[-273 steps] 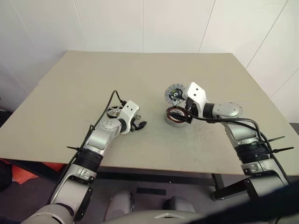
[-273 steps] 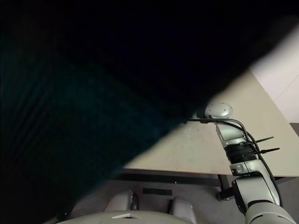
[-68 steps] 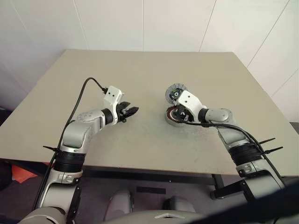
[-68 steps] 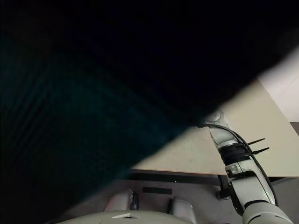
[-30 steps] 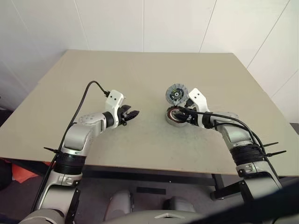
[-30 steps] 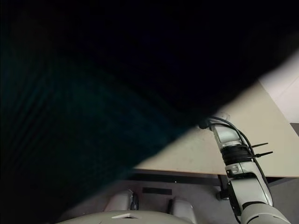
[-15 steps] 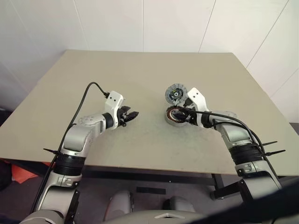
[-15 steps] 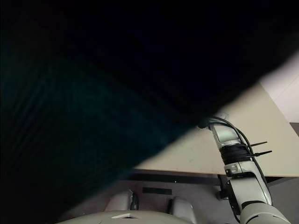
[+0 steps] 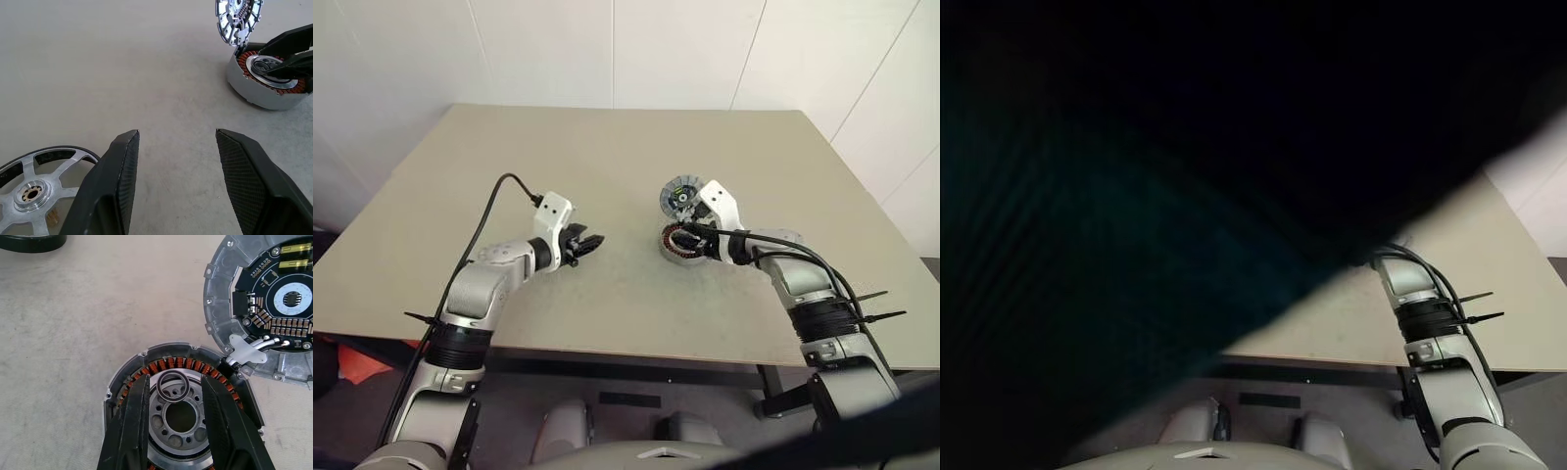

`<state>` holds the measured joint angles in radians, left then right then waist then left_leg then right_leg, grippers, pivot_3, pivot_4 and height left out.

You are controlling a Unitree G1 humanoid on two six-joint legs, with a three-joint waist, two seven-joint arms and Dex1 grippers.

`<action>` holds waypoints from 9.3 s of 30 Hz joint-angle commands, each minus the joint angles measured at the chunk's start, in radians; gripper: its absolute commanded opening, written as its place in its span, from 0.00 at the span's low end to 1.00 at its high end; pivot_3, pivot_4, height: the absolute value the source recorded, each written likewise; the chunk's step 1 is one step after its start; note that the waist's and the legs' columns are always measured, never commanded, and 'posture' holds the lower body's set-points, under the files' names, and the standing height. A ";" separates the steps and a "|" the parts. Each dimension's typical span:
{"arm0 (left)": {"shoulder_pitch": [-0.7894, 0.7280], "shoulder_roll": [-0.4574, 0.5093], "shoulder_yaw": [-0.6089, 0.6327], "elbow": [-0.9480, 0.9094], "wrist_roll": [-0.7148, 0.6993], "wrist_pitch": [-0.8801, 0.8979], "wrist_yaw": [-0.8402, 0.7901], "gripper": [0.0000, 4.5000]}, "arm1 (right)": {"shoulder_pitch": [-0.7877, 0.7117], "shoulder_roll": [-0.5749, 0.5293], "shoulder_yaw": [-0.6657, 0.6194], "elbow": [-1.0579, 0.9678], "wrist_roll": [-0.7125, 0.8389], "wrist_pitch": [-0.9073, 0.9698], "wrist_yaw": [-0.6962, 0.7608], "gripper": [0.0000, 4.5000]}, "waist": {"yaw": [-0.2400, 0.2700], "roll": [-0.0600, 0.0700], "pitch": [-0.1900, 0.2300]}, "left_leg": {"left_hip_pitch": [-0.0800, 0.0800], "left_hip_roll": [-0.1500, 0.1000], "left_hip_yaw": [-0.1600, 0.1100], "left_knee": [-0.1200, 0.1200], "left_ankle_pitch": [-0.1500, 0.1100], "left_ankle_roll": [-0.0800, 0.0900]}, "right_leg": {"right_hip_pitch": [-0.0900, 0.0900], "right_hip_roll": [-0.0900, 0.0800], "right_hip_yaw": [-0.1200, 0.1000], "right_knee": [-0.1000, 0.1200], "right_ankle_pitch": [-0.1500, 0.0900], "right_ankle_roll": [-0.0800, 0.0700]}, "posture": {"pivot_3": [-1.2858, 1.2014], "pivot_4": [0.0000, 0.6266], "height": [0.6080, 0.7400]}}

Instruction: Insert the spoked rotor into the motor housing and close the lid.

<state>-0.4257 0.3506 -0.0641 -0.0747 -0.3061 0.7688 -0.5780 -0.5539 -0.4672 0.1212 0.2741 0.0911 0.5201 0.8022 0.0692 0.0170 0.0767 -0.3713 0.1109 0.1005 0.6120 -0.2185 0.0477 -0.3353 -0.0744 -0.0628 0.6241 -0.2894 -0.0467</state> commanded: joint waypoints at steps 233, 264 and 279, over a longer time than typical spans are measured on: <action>0.108 -0.151 0.574 0.145 -0.524 0.324 0.253 0.58 | -0.062 -0.105 -0.027 -0.192 -0.013 -0.030 -0.036 0.00 | 0.003 -0.001 0.000 | 0.003 0.000 0.000 -0.002 0.001 -0.003 | 0.002 0.000 0.000 0.000 0.000 0.000 | 0.52 0.00 1.00; 0.170 -0.073 0.570 0.166 -0.596 0.241 0.248 0.58 | -0.051 -0.111 -0.023 -0.197 -0.017 -0.042 -0.044 0.00 | 0.000 -0.003 0.002 | 0.002 0.000 0.001 -0.003 0.001 -0.004 | 0.002 0.000 0.000 -0.001 0.000 0.000 | 0.52 0.00 1.00; 0.093 -0.107 0.483 0.211 -0.550 0.214 0.263 0.58 | -0.055 -0.106 -0.023 -0.193 -0.020 -0.049 -0.048 0.00 | 0.001 -0.003 0.002 | 0.002 0.000 0.001 -0.003 0.002 -0.004 | 0.002 0.000 0.000 -0.001 0.000 0.000 | 0.52 0.00 1.00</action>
<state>-0.3107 0.2430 0.4244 0.1508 -0.8519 0.9885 -0.3133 -0.5929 -0.5681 0.1097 0.1038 0.0731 0.4871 0.7603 0.0703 0.0140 0.0786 -0.3688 0.1113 0.1011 0.6086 -0.2166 0.0435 -0.3333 -0.0742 -0.0629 0.6230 -0.2892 -0.0466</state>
